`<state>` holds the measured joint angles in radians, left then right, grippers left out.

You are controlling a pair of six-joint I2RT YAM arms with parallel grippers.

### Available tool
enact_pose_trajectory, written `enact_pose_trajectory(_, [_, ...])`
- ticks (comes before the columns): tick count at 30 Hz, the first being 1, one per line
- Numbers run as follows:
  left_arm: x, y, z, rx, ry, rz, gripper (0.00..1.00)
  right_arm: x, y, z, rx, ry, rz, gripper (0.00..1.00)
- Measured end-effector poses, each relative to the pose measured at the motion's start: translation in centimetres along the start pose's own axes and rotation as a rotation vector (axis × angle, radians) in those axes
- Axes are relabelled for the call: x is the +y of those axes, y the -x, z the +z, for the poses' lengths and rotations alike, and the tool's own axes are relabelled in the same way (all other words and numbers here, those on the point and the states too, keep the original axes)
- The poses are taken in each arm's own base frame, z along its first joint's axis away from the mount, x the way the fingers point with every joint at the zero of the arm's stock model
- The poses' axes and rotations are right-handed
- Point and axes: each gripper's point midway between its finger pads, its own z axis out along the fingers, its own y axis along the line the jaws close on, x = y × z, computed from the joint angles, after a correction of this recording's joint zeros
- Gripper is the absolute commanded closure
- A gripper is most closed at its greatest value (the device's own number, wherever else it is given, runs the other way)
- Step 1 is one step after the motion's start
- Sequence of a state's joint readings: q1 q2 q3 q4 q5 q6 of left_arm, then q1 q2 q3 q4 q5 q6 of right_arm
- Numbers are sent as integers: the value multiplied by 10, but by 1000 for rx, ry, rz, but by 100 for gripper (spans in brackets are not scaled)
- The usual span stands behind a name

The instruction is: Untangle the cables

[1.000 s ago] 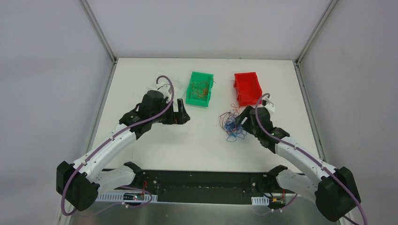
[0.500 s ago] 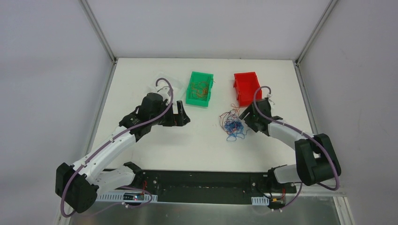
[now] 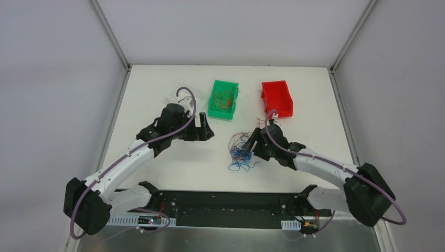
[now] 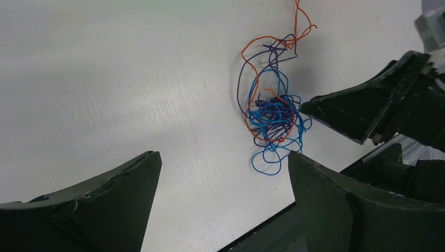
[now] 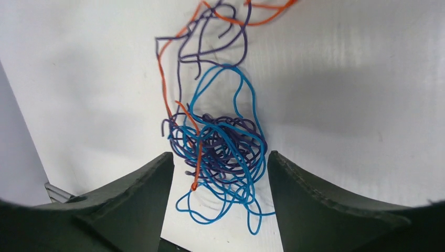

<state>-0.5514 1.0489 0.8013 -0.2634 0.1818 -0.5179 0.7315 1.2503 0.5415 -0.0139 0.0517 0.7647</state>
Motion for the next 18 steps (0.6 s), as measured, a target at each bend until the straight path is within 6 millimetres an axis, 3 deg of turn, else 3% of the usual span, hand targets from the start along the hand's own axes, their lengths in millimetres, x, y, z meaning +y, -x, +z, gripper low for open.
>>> enact_pose_trajectory(5, [-5, -7, 11, 29, -11, 11, 8, -2, 39, -28, -136, 18, 3, 33])
enact_pose_trajectory(9, [-14, -22, 28, 80, -27, 33, 11, -20, 68, -35, -199, -31, 18, 38])
enact_pose_trajectory(14, [-27, -51, 59, 189, -29, 64, 20, -26, 66, -33, -154, -65, -37, 44])
enact_pose_trajectory(18, [-37, -69, 81, 258, -28, 79, 26, -21, 49, -30, -64, -22, -81, 52])
